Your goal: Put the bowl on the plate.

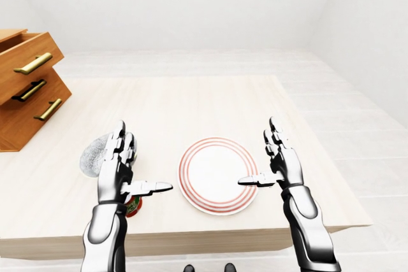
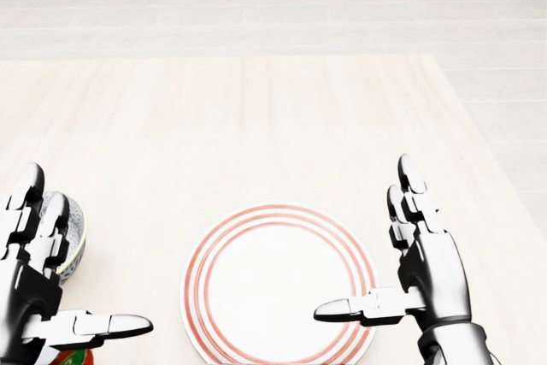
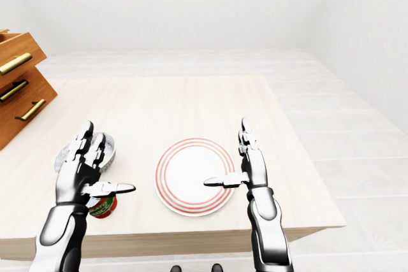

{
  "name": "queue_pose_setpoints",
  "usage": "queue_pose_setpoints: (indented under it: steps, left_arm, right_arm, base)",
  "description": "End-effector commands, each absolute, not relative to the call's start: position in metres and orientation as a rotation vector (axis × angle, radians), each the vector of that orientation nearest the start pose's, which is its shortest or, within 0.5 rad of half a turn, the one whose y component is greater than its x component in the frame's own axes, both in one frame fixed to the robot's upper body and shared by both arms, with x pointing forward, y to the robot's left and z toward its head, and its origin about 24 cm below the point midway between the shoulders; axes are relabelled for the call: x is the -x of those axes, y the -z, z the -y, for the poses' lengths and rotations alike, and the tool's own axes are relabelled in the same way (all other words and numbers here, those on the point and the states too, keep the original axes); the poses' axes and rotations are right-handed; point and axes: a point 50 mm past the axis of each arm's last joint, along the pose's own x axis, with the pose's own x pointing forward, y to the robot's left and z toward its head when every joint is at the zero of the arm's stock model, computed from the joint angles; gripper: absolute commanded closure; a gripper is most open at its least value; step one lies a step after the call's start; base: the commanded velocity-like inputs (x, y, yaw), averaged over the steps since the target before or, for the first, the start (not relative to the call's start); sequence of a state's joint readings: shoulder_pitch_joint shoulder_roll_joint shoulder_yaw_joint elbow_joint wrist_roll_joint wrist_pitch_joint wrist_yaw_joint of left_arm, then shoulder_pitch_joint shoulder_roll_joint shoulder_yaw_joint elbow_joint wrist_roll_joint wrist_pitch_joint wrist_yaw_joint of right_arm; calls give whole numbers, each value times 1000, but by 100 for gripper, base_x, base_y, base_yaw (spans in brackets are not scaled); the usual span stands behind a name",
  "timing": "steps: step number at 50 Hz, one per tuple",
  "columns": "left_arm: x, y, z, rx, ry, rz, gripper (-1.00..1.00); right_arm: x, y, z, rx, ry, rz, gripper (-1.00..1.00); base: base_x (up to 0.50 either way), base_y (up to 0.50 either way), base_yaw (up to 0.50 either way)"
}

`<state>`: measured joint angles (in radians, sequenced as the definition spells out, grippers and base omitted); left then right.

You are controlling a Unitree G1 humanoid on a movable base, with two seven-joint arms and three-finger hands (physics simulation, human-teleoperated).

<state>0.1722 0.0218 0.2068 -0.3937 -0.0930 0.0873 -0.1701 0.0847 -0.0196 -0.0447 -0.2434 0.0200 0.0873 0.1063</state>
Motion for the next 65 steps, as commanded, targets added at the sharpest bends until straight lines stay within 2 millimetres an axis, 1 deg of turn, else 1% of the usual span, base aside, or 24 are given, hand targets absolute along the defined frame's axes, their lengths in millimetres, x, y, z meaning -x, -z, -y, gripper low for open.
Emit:
queue_pose_setpoints:
  steps: [1, 9, 20, 27, 30, 33, 35, 39, 41, 44, 47, 50, 51, 52, 53, 57, 58, 59, 65]
  left_arm:
    - [-208, -91, -202, -5, -56, 159, -100]
    - [-210, -89, -201, -1, -55, 152, -100]
    - [-211, -88, -201, -1, -48, 149, -100]
    - [-211, -92, -201, -15, -71, 162, -100]
    - [-211, -91, -200, -9, -38, 159, -100]
    - [-211, -91, -201, -16, -46, 159, -100]
    - [-214, -94, -203, -45, -49, 167, -100]
    - [-216, -114, -208, -112, -74, 244, -100]
    - [-215, -116, -210, -125, -79, 253, -100]
    - [-215, -131, -214, -166, -92, 312, -100]
    - [-216, -142, -215, -209, -82, 349, -100]
    - [-226, -146, -217, -251, -68, 355, -100]
    - [-226, -146, -217, -251, -68, 355, -100]
    - [-231, -149, -219, -293, -73, 358, -100]
    - [-231, -149, -219, -294, -73, 357, -100]
    - [-233, -160, -222, -396, -78, 379, -100]
    - [-233, -161, -224, -433, -101, 376, -100]
    - [-233, -161, -224, -433, -101, 376, -100]
    - [-235, -164, -225, -605, -98, 348, -100]
  right_arm:
    - [-236, -72, 163, 16, -40, 80, -100]
    - [-235, -70, 163, 9, -53, 86, -100]
    - [-235, -70, 165, 3, -48, 85, -100]
    - [-234, -71, 165, 1, -55, 87, -100]
    - [-235, -71, 165, 2, -53, 88, -100]
    - [-234, -71, 165, 1, -53, 88, -100]
    - [-235, -72, 167, -1, -43, 92, -100]
    - [-237, -71, 167, 0, -45, 91, -100]
    - [-237, -71, 167, -1, -44, 94, -100]
    - [-237, -71, 167, -7, -45, 95, -100]
    - [-237, -69, 166, -3, -43, 97, -100]
    - [-238, -67, 167, 9, -29, 100, -100]
    - [-238, -67, 167, 9, -29, 100, -100]
    - [-237, -68, 169, 7, -27, 100, -100]
    - [-237, -68, 169, 7, -26, 100, -100]
    - [-235, -71, 172, 16, -15, 115, -100]
    - [-235, -72, 173, 27, -7, 123, -100]
    - [-235, -72, 173, 27, -7, 123, -100]
    - [-232, -76, 174, 36, -13, 136, -100]
  base:
    - [37, 0, 0]
    - [39, 0, 0]
    - [0, 0, 0]
    - [0, 0, 0]
    - [0, 0, 0]
    - [0, 0, 0]
    - [0, 0, 0]
    - [0, 0, 0]
    - [0, 0, 0]
    - [0, 0, 0]
    - [0, 0, 0]
    - [0, 0, 0]
    - [0, 0, 0]
    - [0, 0, 0]
    - [0, 0, 0]
    - [0, 0, 0]
    - [0, 0, 0]
    - [0, 0, 0]
    - [0, 0, 0]
